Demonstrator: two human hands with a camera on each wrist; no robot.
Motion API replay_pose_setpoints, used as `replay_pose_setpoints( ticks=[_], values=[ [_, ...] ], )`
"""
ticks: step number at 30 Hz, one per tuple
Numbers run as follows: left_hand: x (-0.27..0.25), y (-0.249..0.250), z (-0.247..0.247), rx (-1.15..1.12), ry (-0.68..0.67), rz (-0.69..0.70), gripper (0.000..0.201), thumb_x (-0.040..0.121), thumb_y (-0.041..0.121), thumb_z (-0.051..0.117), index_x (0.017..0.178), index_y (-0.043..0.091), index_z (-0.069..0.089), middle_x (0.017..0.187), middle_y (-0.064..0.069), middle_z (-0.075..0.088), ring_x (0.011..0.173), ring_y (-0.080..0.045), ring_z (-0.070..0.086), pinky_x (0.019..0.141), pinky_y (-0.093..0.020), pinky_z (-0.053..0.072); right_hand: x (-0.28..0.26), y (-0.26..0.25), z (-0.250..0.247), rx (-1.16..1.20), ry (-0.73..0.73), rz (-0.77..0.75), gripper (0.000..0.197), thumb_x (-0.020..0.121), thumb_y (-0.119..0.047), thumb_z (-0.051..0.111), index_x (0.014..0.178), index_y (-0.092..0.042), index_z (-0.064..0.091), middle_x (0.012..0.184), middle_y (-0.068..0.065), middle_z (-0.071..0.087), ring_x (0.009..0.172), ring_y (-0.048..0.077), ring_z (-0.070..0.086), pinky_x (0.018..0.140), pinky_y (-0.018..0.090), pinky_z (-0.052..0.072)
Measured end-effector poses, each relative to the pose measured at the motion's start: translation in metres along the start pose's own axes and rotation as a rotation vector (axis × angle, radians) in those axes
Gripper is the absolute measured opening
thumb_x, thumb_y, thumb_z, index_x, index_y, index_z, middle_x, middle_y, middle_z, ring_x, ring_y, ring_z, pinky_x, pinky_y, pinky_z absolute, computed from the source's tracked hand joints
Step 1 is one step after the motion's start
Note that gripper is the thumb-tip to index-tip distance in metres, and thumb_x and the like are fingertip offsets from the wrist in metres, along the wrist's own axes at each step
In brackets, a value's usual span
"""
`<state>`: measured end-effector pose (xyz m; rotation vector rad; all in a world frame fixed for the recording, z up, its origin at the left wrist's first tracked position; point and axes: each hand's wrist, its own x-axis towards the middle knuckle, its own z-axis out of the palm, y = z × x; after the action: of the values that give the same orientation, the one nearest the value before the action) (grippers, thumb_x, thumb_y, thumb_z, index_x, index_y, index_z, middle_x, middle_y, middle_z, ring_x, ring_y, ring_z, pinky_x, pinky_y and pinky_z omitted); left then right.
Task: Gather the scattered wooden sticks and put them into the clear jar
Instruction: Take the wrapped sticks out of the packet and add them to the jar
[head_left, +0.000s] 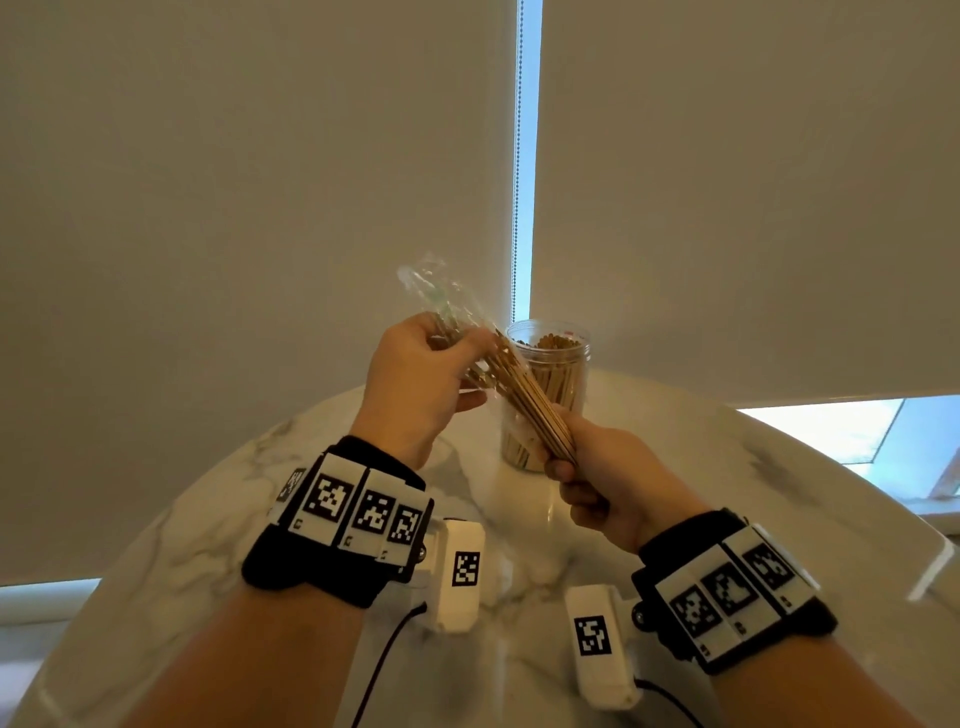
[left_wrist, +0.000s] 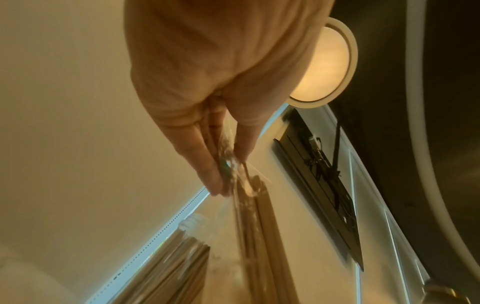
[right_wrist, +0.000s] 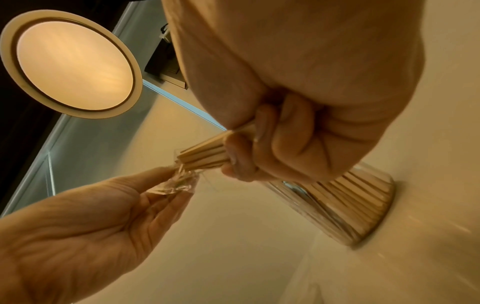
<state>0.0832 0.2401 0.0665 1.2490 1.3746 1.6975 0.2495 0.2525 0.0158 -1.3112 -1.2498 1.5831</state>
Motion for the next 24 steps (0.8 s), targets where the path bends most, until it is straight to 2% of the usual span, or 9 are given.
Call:
replay_pose_setpoints(
  ticks=[5,7,10,13,15,17,19,21,24],
  values=[
    [0.016,0.005,-0.028,-0.134,0.176,-0.042,0.015,0.097,0.023,0.065,0.106,0.01,0.064,0.097,-0.01,0.074,0.079,-0.024,0.076,0.067,-0.036,0.062,0.004,-0.004,-0.016,-0.308,0.087,-0.068,0.053,0.098,-0.054,0.042,0.065,-0.018,0.061,0.053,-0.003,0.045,0.04,0.01,0.032,0.041,0.021,0.028],
    [0.022,0.002,-0.043,-0.152,0.198,-0.118,0.015,0.098,0.02,0.064,0.107,0.009,0.064,0.098,-0.012,0.073,0.082,-0.026,0.075,0.066,-0.035,0.062,0.004,-0.007,-0.027,-0.388,0.106,-0.066,0.052,0.099,-0.052,0.041,0.066,-0.017,0.06,0.052,-0.003,0.044,0.038,0.01,0.031,0.04,0.02,0.027],
    [0.024,-0.021,-0.056,-0.117,0.157,-0.328,0.014,0.096,0.014,0.065,0.106,0.005,0.063,0.098,-0.016,0.072,0.08,-0.026,0.073,0.069,-0.038,0.062,0.002,-0.013,-0.041,-0.4,0.114,-0.048,0.05,0.1,-0.049,0.04,0.069,-0.015,0.06,0.051,-0.003,0.043,0.036,0.01,0.029,0.039,0.02,0.025],
    [0.01,-0.055,-0.05,-0.057,0.018,-0.517,0.016,0.091,0.011,0.069,0.1,-0.002,0.066,0.098,-0.021,0.071,0.074,-0.025,0.071,0.066,-0.037,0.06,0.001,-0.015,-0.046,-0.376,0.123,-0.062,0.051,0.101,-0.048,0.039,0.069,-0.015,0.061,0.052,-0.002,0.044,0.037,0.009,0.029,0.039,0.02,0.024],
    [-0.003,-0.067,-0.043,0.056,-0.014,-0.599,0.035,0.085,0.023,0.078,0.107,-0.002,0.066,0.105,-0.018,0.071,0.088,-0.027,0.069,0.08,-0.04,0.058,-0.001,-0.015,-0.042,-0.348,0.116,-0.062,0.051,0.101,-0.049,0.04,0.07,-0.015,0.062,0.052,-0.002,0.044,0.038,0.01,0.029,0.04,0.021,0.024],
    [-0.009,-0.065,-0.037,0.177,0.035,-0.608,0.068,0.08,0.051,0.078,0.121,0.001,0.058,0.12,-0.011,0.063,0.108,-0.029,0.06,0.102,-0.045,0.049,-0.002,-0.016,-0.036,-0.306,0.101,-0.06,0.052,0.101,-0.05,0.04,0.071,-0.013,0.063,0.052,-0.002,0.044,0.038,0.01,0.029,0.039,0.021,0.023],
    [-0.011,-0.052,-0.033,0.21,0.112,-0.565,0.109,0.072,0.083,0.06,0.148,0.008,0.036,0.148,-0.011,0.045,0.133,-0.034,0.045,0.11,-0.051,0.04,-0.004,-0.017,-0.03,-0.266,0.083,-0.071,0.053,0.101,-0.05,0.041,0.072,-0.012,0.064,0.051,-0.002,0.045,0.037,0.01,0.028,0.037,0.019,0.023],
    [-0.013,-0.034,-0.024,0.029,0.156,-0.434,0.106,0.075,0.089,0.043,0.157,0.025,0.023,0.16,-0.007,0.031,0.144,-0.031,0.034,0.115,-0.052,0.033,-0.005,-0.018,-0.026,-0.244,0.064,-0.085,0.053,0.101,-0.049,0.042,0.07,-0.012,0.063,0.05,-0.002,0.044,0.036,0.01,0.027,0.037,0.018,0.023],
    [-0.019,-0.004,-0.009,-0.277,0.096,-0.275,0.076,0.092,0.073,0.039,0.152,0.026,0.036,0.14,-0.008,0.056,0.127,-0.024,0.054,0.106,-0.047,0.045,-0.008,-0.02,-0.02,-0.281,0.035,-0.112,0.053,0.1,-0.05,0.043,0.067,-0.013,0.064,0.052,-0.001,0.046,0.037,0.01,0.03,0.039,0.02,0.024]
  ],
)
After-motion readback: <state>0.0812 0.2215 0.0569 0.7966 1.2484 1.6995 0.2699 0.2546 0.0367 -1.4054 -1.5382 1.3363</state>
